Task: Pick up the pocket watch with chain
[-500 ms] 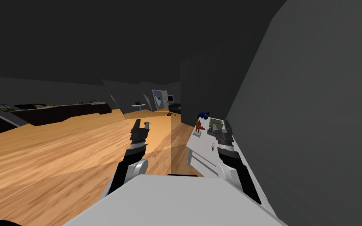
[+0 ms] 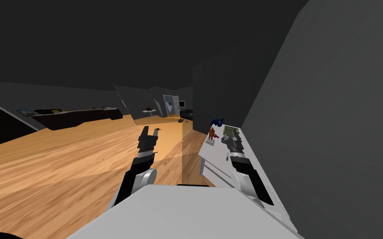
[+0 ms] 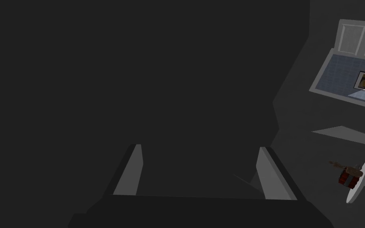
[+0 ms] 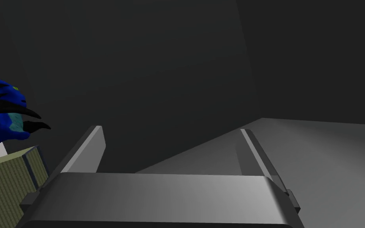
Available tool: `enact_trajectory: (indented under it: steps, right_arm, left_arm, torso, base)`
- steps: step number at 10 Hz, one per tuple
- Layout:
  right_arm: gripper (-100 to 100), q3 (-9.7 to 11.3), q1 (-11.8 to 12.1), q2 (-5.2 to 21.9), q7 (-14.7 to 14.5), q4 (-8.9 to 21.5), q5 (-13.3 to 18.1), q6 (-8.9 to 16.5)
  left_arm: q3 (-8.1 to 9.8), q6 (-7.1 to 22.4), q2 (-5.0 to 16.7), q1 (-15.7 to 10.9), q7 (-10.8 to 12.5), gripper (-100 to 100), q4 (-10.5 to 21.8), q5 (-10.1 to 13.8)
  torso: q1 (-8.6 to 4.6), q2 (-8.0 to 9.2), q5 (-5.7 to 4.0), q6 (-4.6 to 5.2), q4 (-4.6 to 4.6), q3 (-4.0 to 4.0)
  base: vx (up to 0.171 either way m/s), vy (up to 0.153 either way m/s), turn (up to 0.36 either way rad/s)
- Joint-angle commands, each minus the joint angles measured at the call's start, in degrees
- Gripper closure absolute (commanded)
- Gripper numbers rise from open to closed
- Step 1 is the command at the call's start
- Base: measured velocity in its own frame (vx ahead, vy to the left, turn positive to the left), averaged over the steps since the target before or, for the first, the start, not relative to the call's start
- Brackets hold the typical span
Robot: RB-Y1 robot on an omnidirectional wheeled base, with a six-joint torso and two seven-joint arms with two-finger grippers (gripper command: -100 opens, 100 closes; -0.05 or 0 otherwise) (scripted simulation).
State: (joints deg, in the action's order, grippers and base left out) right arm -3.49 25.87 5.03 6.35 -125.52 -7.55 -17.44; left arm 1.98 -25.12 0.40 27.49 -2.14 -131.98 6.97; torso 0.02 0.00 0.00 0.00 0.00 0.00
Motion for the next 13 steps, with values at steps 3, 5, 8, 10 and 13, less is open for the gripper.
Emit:
enact_trajectory:
  steps: [3,5,8,10,13]
  right_arm:
    - [-100,-1.8,-2.4,2.7,3.6,5.4,-2.1,4.1]
    - [-100,-2.6,-3.4,3.8,5.2,7.4,-3.1,6.1]
    - [-100,-4.1,-5.6,6.0,8.8,12.3,-5.2,10.4]
    - [-100,-4.9,-6.8,7.1,10.7,15.4,-6.3,12.6]
    - [-100,-6.5,-9.3,9.2,14.8,20.6,-8.7,17.4]
  left_arm:
    - [0.0,0.0,0.0,0.0,0.0,0,0.0,0.0]
    - [0.0,0.0,0.0,0.0,0.0,0,0.0,0.0]
    - [0.0,0.0,0.0,0.0,0.0,0,0.0,0.0]
    - [0.0,0.0,0.0,0.0,0.0,0,0.0,0.0]
    - [0.0,0.0,0.0,0.0,0.0,0,0.0,0.0]
  torso:
    - [-0.01,0.0,0.0,0.01,0.0,0.0]
    - [-0.02,0.0,0.0,0.01,0.0,0.0]
    - [-0.03,-0.03,-0.01,0.02,-0.01,-0.02]
    - [-0.04,-0.04,-0.01,0.0,-0.01,-0.02]
    - [-0.03,-0.04,0.0,0.02,-0.01,-0.02]
  base:
    - [-0.005,0.008,0.046]
    - [-0.002,0.005,0.028]
    - [0.002,0.005,0.042]
    - [0.005,0.004,0.047]
    - [0.004,0.004,0.032]
